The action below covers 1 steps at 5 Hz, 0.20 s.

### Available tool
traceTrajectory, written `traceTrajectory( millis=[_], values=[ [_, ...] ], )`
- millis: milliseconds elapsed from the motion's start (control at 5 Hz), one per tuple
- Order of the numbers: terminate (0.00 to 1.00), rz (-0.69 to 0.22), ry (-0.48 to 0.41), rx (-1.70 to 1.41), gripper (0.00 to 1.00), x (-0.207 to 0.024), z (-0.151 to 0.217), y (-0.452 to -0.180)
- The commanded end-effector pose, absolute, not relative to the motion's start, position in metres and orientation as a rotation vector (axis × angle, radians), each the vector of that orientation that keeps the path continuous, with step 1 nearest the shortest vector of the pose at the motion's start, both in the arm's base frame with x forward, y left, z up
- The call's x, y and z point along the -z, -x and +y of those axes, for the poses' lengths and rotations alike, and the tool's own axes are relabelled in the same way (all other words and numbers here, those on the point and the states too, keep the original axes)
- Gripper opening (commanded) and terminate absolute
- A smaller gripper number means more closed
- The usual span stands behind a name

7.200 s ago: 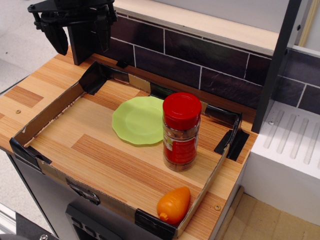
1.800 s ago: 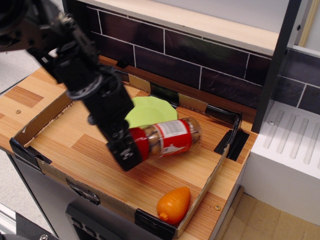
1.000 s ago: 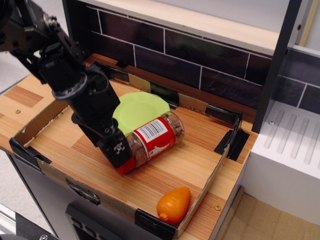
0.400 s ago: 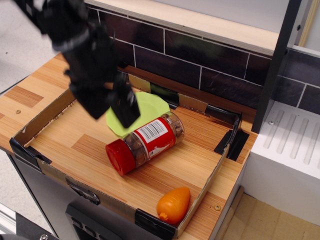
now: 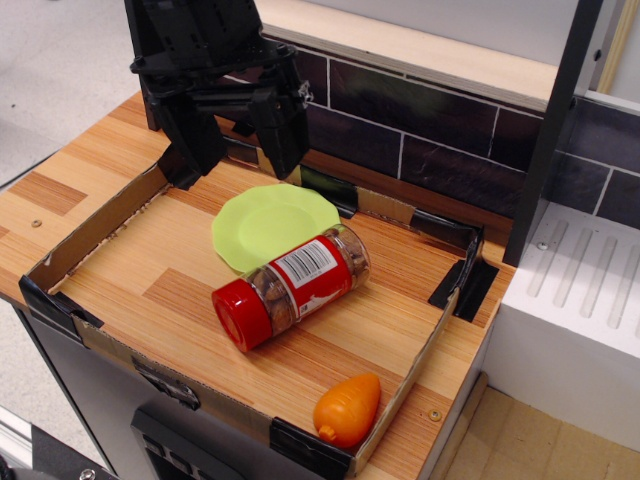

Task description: Topple basil bottle

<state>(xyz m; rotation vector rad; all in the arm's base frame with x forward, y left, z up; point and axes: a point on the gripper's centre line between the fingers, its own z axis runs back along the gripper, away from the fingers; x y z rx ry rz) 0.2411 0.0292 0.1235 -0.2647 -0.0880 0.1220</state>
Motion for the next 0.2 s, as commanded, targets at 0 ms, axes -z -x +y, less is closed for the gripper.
traceTrajectory(
  millis=[0],
  values=[
    [1.0,-0.141,0.251,-0.113,1.0,-0.1366,0.0395,-0.2413]
  ],
)
